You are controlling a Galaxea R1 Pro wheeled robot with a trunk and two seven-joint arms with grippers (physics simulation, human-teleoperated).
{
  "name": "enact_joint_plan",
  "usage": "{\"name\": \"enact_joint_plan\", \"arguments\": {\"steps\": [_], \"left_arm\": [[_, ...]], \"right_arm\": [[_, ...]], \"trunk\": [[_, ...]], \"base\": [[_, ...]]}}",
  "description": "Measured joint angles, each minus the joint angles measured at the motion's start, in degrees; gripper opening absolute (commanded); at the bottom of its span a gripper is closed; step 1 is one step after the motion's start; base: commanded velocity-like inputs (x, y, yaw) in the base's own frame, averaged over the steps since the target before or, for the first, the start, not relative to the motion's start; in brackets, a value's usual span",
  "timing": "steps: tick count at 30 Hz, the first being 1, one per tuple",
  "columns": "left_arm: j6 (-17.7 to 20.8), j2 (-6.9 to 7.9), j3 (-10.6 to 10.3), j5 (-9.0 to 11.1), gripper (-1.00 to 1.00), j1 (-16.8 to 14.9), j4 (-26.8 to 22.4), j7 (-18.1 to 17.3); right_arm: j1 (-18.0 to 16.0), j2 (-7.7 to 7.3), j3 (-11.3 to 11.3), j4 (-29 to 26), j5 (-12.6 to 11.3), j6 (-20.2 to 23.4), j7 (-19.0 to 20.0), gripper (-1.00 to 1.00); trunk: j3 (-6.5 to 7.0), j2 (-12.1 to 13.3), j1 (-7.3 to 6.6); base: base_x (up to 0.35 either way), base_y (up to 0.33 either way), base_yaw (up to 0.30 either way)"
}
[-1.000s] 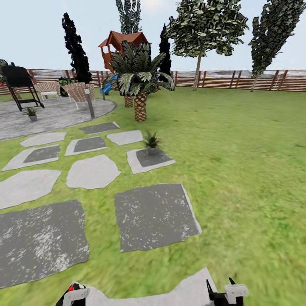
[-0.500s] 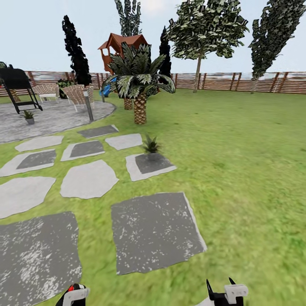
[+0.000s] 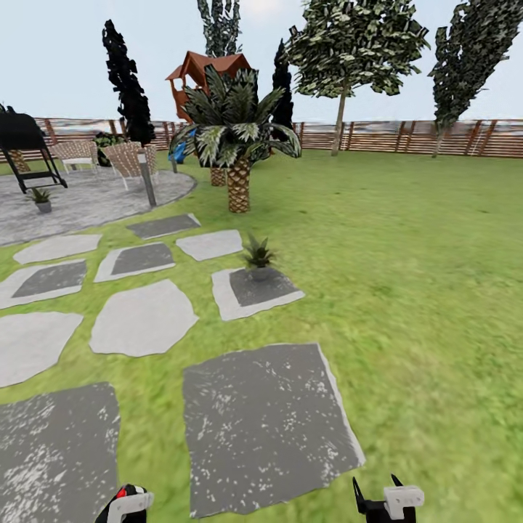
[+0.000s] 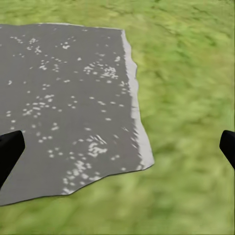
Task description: Pick up the pesticide atomizer in the garden and spray insectifuge to fully cover both potted plants in the garden.
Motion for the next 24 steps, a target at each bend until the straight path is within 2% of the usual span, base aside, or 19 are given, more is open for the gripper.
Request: {"name": "enact_joint_plan", "arguments": {"steps": [9, 24], "left_arm": [[0.0, 0.00, 0.0, 0.0, -1.00, 0.0, 0.0, 0.0], [0.0, 0.00, 0.0, 0.0, -1.00, 0.0, 0.0, 0.0]], "right_arm": [[0.0, 0.00, 0.0, 0.0, 0.0, 0.0, 0.0, 1.00], [0.0, 0.00, 0.0, 0.0, 0.0, 0.0, 0.0, 1.00]], "trunk": [[0.00, 0.0, 0.00], [0.00, 0.0, 0.00]], "base": [[0.338, 0.076, 0.000], [0.328, 0.136, 0.000]]}}
